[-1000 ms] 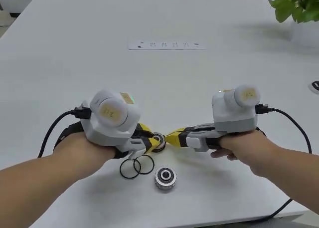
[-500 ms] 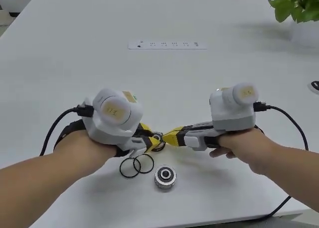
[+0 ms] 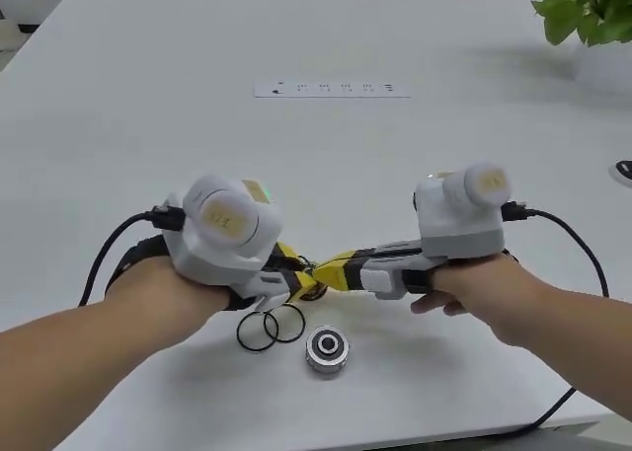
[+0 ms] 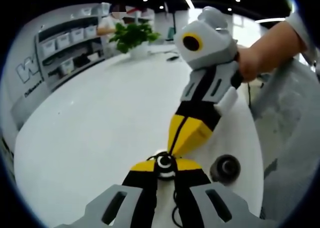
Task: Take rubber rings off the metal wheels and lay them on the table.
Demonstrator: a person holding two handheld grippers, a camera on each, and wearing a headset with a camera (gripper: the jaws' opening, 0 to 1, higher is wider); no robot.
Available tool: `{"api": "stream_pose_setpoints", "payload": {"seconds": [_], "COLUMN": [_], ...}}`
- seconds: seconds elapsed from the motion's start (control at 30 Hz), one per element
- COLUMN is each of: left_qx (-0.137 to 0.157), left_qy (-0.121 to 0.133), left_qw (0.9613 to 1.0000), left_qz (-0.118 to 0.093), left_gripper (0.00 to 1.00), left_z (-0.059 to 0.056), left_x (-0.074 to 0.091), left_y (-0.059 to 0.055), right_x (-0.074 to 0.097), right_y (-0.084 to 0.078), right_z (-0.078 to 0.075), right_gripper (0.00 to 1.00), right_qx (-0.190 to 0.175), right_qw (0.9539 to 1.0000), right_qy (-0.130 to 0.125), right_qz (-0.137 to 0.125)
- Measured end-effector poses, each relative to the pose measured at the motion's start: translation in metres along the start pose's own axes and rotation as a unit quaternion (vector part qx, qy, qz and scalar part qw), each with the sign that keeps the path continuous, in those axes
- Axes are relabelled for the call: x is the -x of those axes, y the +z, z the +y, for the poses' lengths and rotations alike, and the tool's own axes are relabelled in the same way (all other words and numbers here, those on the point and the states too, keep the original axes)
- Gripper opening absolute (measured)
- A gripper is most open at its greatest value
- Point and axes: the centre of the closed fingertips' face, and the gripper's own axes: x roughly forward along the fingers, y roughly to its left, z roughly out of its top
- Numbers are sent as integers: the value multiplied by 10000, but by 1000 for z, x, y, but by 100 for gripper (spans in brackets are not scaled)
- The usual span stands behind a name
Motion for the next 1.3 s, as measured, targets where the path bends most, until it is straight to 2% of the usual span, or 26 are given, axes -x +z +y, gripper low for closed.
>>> {"api": "stream_pose_setpoints", "payload": {"seconds": [0.27, 0.4, 0.6, 0.73, 1.1, 1.3], "left_qx": [-24, 13, -191, -178, -101, -25], "left_qy": [-79, -197, -228, -270, -324, -297], "left_qw": [9999, 9997, 9995, 9993, 9990, 9987], "left_qz": [-77, -131, -115, -171, -278, -417], "left_gripper": [13, 14, 19, 19, 32, 38], "left_z": [0, 0, 0, -1, -7, -3], "left_x": [1, 1, 2, 7, 23, 34], "left_y": [0, 1, 3, 6, 9, 10], "right_x": [3, 3, 4, 5, 6, 7], "right_y": [-5, -5, -3, -3, 3, 8], "right_z": [-4, -4, -4, -4, -6, -3], "right_gripper": [0, 0, 0, 0, 0, 0], "right_qx": [-152, -180, -246, -264, -314, -367], "right_qw": [9999, 9998, 9997, 9996, 9993, 9989], "right_qy": [-11, -6, 9, 11, 49, 110], "right_qz": [14, 6, -61, -72, -177, -261]}}
